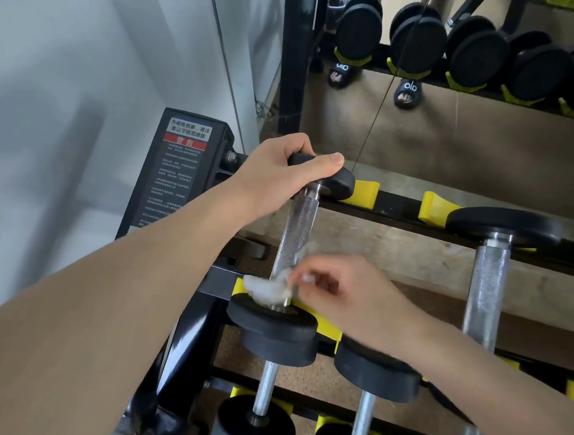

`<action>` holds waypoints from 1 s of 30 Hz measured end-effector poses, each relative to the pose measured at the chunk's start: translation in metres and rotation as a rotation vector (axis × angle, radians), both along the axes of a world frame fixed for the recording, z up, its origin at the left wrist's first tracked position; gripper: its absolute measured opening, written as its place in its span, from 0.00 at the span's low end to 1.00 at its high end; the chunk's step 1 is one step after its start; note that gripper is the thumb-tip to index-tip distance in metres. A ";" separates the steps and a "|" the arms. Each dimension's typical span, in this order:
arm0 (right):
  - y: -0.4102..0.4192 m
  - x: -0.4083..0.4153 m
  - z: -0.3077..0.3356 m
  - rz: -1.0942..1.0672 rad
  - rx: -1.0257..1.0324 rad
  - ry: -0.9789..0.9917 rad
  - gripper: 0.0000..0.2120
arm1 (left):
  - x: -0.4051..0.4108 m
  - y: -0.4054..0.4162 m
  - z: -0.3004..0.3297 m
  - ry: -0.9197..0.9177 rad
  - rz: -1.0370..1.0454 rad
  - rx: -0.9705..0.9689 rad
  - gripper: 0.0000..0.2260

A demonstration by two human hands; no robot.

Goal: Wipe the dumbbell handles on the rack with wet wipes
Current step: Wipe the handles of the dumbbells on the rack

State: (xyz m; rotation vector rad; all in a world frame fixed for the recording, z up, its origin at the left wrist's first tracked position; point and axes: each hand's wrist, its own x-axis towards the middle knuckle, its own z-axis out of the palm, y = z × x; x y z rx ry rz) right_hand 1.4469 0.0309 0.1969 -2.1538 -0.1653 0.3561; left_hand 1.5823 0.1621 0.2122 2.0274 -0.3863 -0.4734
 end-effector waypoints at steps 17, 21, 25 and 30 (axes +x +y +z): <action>0.010 0.029 0.003 -0.374 0.024 -0.345 0.06 | -0.002 -0.004 -0.002 0.024 0.049 -0.069 0.24; 0.028 0.020 -0.018 -0.267 -0.067 -0.401 0.04 | -0.002 -0.005 -0.002 -0.020 0.047 -0.010 0.24; 0.018 -0.003 -0.017 -0.131 -0.017 -0.208 0.06 | -0.004 -0.008 -0.001 -0.053 0.041 0.044 0.24; -0.012 -0.010 0.003 -0.087 0.012 0.037 0.07 | -0.013 -0.017 0.002 -0.130 0.051 0.173 0.23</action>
